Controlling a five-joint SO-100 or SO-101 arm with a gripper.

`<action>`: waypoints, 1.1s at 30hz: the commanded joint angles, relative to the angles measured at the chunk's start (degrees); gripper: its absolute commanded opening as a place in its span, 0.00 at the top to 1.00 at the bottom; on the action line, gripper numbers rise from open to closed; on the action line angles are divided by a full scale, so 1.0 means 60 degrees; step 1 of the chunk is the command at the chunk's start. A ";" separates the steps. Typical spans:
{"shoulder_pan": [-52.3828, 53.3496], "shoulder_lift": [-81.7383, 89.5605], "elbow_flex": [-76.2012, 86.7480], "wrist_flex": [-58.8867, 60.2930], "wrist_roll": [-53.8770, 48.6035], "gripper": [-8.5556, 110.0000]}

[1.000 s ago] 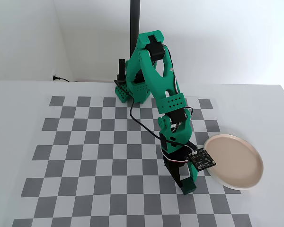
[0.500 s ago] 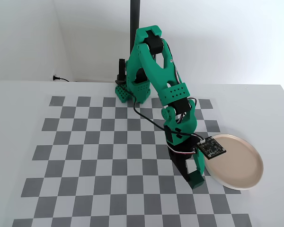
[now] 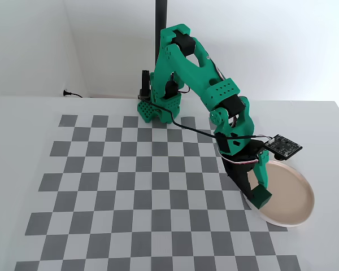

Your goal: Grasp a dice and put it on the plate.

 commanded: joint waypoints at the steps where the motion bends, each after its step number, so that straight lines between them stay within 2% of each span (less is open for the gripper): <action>1: -0.0557 0.0688 -0.1333 -0.0161 -0.0117 0.96; 17: -0.2139 -0.1655 -0.3223 -0.0293 -0.0059 0.96; 33: -0.2900 -0.4043 -0.3296 -0.1436 0.0366 0.96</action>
